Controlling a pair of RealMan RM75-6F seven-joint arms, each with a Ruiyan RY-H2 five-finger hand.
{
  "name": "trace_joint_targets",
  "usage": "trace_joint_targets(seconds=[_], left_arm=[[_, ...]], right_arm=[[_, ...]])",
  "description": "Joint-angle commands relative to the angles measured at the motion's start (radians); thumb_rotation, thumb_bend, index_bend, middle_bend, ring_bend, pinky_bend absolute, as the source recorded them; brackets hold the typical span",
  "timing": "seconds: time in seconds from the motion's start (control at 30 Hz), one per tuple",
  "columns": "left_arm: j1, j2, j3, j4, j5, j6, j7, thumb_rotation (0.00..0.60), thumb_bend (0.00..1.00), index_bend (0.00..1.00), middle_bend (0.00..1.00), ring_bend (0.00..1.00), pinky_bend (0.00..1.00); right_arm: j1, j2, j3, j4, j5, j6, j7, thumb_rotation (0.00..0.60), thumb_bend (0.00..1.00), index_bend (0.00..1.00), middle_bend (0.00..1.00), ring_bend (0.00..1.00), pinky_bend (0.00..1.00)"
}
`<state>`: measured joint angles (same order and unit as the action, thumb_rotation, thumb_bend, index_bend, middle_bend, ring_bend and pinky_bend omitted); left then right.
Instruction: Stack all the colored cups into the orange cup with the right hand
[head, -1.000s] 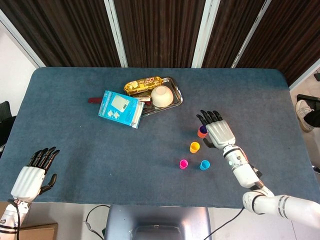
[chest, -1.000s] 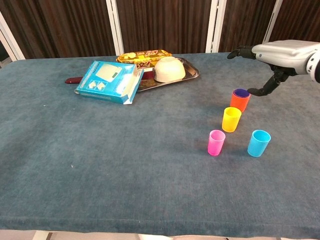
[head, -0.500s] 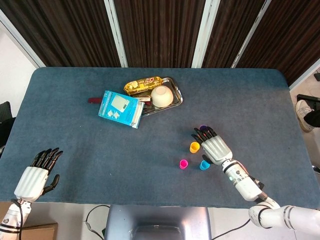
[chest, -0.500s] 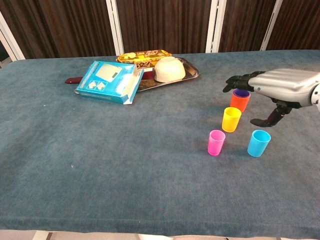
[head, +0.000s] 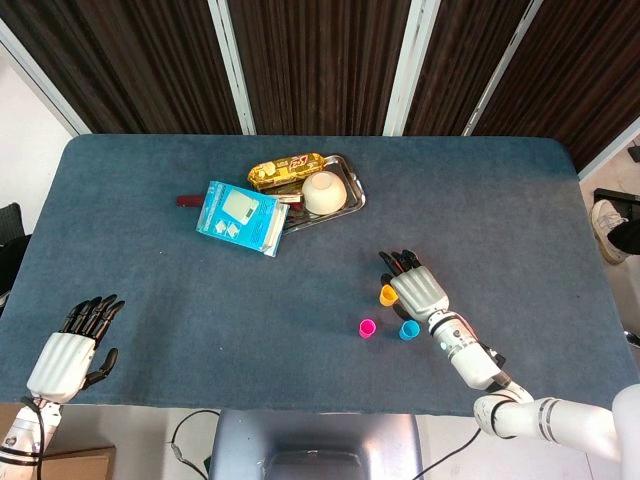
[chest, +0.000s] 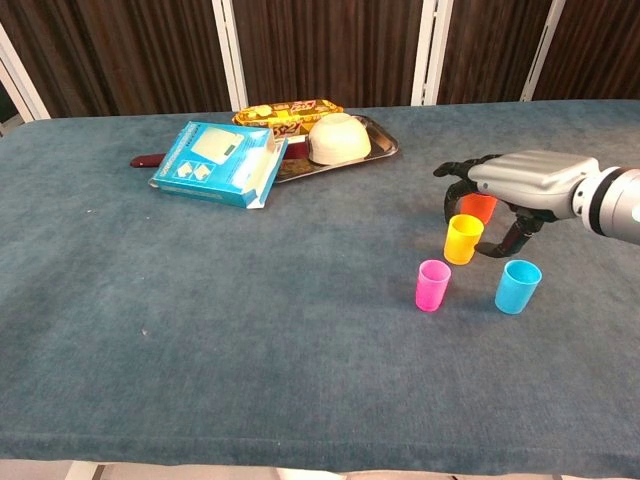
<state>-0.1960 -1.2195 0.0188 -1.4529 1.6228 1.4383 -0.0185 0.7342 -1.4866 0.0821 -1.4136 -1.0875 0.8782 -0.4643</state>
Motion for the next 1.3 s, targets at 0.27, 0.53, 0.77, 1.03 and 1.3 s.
trace_joint_targets(seconds=[0.27,0.53,0.77,1.03,1.3], left_arm=[[-0.001,0.001,0.003,0.003,0.009,0.004,-0.006,0.600,0.47,0.00,0.04,0.05,0.12],[0.000,0.003,0.004,0.003,0.009,0.005,-0.007,0.600,0.47,0.00,0.04,0.05,0.12],[-0.003,-0.002,0.004,0.003,0.006,-0.003,0.002,0.600,0.47,0.00,0.04,0.05,0.12],[-0.003,-0.003,0.004,0.003,0.003,-0.004,0.005,0.600,0.47,0.00,0.04,0.05,0.12],[-0.005,-0.003,0.003,0.004,-0.001,-0.008,0.004,0.600,0.47,0.00,0.04,0.05,0.12]], right_arm=[[0.001,-0.021,0.016,0.011,0.008,0.025,-0.009,0.600,0.47,0.62,0.03,0.00,0.00],[-0.017,0.059,0.102,-0.074,0.017,0.101,0.070,0.600,0.47,0.60,0.03,0.00,0.00],[0.019,0.111,0.168,-0.071,0.149,0.068,0.031,0.600,0.47,0.59,0.03,0.00,0.00],[0.041,0.090,0.148,-0.020,0.241,0.035,-0.018,0.600,0.47,0.59,0.03,0.00,0.00],[0.046,0.069,0.132,0.023,0.247,0.010,0.009,0.600,0.47,0.59,0.03,0.00,0.00]])
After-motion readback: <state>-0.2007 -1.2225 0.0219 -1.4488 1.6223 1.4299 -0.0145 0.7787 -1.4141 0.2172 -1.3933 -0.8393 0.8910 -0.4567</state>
